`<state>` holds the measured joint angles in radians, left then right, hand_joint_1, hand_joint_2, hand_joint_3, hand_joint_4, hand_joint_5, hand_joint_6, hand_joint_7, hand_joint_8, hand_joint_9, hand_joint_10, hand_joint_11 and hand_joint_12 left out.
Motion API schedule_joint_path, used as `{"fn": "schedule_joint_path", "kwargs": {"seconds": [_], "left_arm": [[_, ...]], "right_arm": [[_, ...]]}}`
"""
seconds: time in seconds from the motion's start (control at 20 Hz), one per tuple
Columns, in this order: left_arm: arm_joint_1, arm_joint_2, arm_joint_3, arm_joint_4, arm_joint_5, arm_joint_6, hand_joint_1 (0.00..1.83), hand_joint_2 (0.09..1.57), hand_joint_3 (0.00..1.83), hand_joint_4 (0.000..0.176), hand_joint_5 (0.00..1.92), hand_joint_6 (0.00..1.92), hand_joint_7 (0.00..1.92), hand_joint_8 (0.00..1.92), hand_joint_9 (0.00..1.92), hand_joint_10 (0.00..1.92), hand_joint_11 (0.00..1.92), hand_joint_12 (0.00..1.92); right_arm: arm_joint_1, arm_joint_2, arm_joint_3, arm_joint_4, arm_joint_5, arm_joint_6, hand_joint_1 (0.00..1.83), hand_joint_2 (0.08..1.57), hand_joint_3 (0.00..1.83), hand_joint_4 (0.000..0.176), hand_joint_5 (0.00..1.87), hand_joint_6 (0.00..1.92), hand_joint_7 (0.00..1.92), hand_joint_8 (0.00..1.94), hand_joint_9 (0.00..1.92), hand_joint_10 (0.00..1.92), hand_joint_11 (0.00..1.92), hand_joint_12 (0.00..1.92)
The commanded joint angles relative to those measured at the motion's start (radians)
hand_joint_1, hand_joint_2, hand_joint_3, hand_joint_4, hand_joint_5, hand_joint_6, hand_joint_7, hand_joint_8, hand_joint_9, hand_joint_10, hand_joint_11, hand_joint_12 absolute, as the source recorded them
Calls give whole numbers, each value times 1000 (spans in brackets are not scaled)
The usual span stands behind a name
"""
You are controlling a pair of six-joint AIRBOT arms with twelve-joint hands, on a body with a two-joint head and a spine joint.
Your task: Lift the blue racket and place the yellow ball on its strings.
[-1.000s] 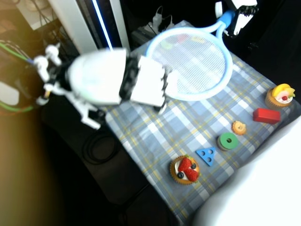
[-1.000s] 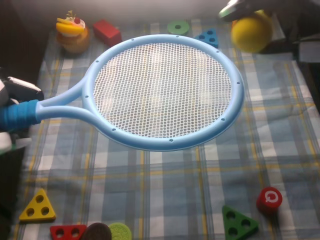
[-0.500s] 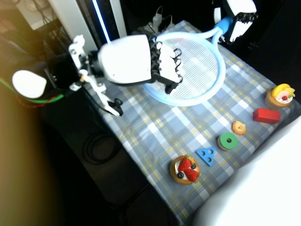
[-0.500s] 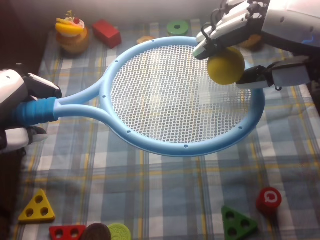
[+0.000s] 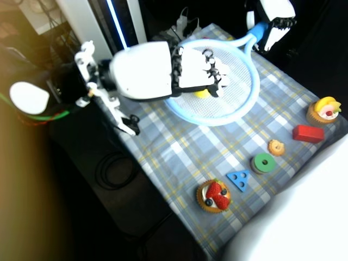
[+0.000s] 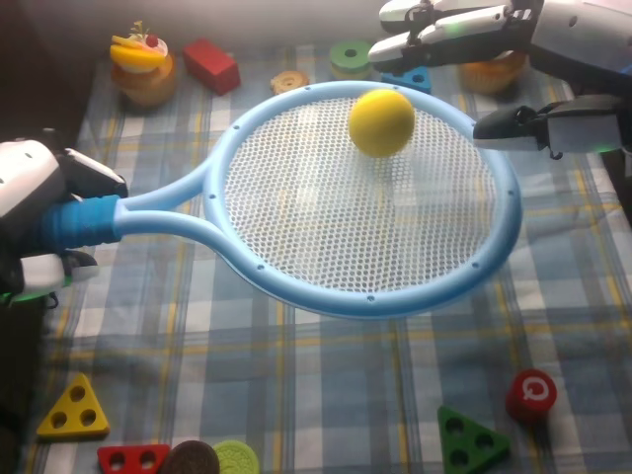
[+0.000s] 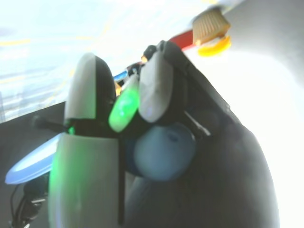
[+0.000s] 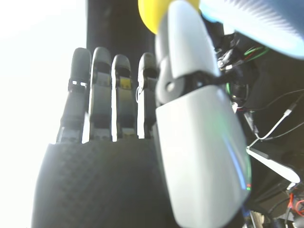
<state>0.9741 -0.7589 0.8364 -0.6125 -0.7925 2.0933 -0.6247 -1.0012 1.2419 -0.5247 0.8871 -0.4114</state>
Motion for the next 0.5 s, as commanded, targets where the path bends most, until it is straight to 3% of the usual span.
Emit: {"fn": "schedule_joint_path", "kwargs": {"seconds": [0.0, 0.05, 0.1, 0.15, 0.2, 0.25, 0.3, 0.35, 0.45], "left_arm": [[-10, -3, 8, 12, -106, -3, 1609, 1210, 0, 156, 859, 1921, 1234, 1921, 1494, 1921, 1191, 1848], [-10, -5, 10, 11, -102, -3, 1610, 1229, 0, 139, 863, 1921, 1284, 1921, 1555, 1921, 1043, 1596], [-11, -6, 15, 10, -93, -3, 1636, 1223, 0, 135, 882, 1921, 1339, 1921, 1607, 1921, 1119, 1708], [-12, -7, 17, 10, -88, -3, 1642, 1222, 0, 105, 795, 1921, 1183, 1921, 1445, 1921, 938, 1733], [-13, -9, 20, 10, -85, -3, 1607, 1234, 2, 95, 759, 1921, 1143, 1921, 1416, 1921, 1117, 1883], [-14, -9, 22, 10, -83, -3, 1559, 1252, 8, 85, 706, 1921, 1162, 1921, 1439, 1921, 1227, 1913], [-14, -10, 24, 9, -79, -1, 1550, 1264, 11, 79, 662, 1921, 1138, 1921, 1435, 1921, 1336, 1919], [-15, -11, 27, 7, -74, 5, 1544, 1259, 7, 86, 634, 1921, 1124, 1921, 1428, 1921, 1415, 1921], [-19, -14, 27, -5, -66, 45, 1683, 1193, 0, 95, 759, 1921, 1247, 1921, 1537, 1921, 1203, 1867]], "right_arm": [[16, 1, -5, 54, 114, 3, 1370, 1139, 15, 0, 547, 5, 418, 3, 427, 1, 37, 1072], [16, 1, -5, 60, 117, 3, 1423, 1145, 14, 0, 560, 8, 433, 7, 441, 6, 39, 1066], [15, 1, -6, 71, 123, 3, 1443, 1149, 6, 0, 574, 3, 447, 3, 454, 5, 51, 1040], [15, 4, -5, 77, 125, 3, 1426, 1162, 9, 3, 586, 5, 462, 6, 472, 10, 69, 1038], [15, 5, -5, 87, 128, 3, 1407, 1176, 13, 5, 581, 1, 462, 5, 474, 9, 81, 1040], [15, 5, -4, 93, 130, 1, 1402, 1203, 9, 0, 567, 0, 473, 3, 478, 5, 88, 1007], [15, 5, -4, 97, 130, -1, 1404, 1213, 4, 0, 575, 0, 496, 2, 484, 3, 89, 959], [15, 5, -3, 100, 131, -3, 1389, 1227, 7, 0, 576, 0, 502, 2, 479, 0, 72, 939], [9, 4, -3, 103, 130, -5, 1337, 1246, 11, 0, 582, 2, 513, 4, 466, 0, 49, 930]]}}
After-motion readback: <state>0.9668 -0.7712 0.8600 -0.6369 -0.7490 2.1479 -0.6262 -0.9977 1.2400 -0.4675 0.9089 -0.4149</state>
